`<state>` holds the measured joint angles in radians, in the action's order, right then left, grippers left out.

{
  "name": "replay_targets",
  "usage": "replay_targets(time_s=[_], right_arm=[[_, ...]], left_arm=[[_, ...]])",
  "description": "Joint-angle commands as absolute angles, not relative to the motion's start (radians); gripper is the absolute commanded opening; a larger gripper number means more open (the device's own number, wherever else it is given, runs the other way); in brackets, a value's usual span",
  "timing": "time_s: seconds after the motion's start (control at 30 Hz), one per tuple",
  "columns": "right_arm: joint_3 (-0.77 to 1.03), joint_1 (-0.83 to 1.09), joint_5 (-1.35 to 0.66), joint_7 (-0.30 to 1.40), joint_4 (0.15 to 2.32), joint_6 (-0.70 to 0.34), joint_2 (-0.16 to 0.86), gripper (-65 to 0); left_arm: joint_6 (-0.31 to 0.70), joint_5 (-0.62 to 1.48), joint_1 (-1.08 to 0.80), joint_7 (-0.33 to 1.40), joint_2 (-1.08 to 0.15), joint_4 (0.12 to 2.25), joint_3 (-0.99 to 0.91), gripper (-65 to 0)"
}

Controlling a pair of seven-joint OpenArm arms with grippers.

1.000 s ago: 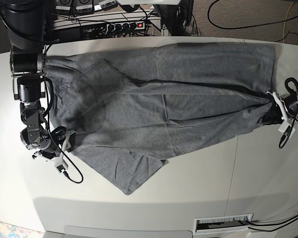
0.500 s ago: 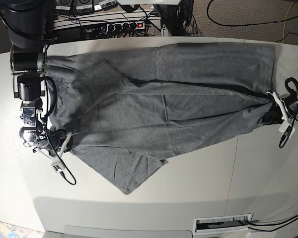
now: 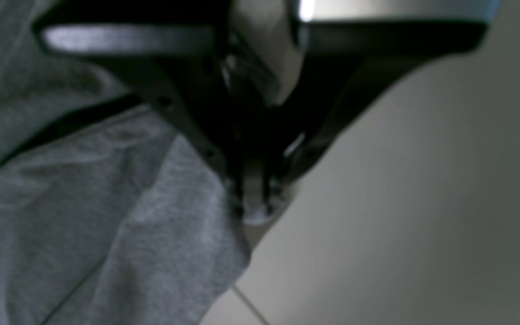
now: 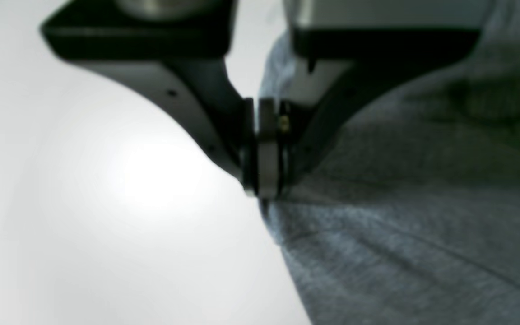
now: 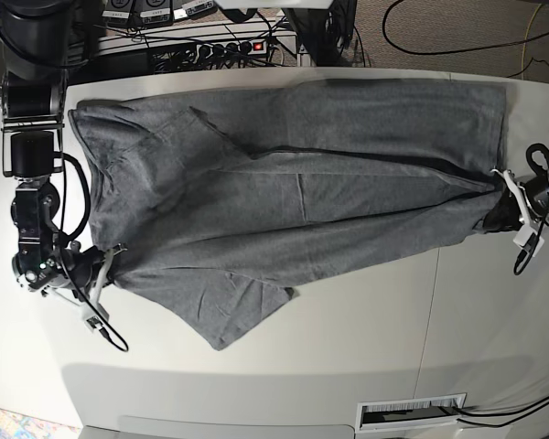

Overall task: Fold the T-shirt properly
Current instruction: 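Hold the shirt edges with both grippers and adjust the fold, then stretch the shirt lengthwise between both grippers, pulling ends apart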

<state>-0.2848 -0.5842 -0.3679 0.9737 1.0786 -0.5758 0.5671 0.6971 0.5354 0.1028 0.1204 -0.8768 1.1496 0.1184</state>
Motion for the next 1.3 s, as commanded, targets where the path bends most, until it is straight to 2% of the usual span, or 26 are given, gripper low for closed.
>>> replay_targets(time_s=[0.0, 0.27, 0.47, 0.87, 1.27], right_arm=[[-0.279, -0.615, -0.385, 0.981, 1.104, -0.570, 0.601, -65.0], [-0.279, -0.609, -0.538, 1.096, 1.172, -0.572, 0.667, -65.0], [-0.279, -0.606, -0.627, 1.226, 1.267, -0.573, 0.691, -65.0], [-0.262, -0.409, -0.631, 1.246, 1.454, -0.580, 0.820, -65.0], [0.094, -0.162, -0.713, 1.265, 1.557, -0.608, 0.831, -65.0]], left_arm=[[0.698, 0.560, 0.110, 0.097, -0.919, 1.180, 0.109, -65.0], [0.698, 0.643, -0.010, 0.099, -1.015, 1.342, 0.109, -65.0], [0.698, 0.641, -0.028, 0.121, -1.026, 1.365, 0.109, -65.0], [0.698, 0.701, -0.028, 0.264, -1.040, 1.367, 0.109, -65.0], [0.698, 0.841, -0.036, 0.518, -1.054, 1.381, 0.109, -65.0]])
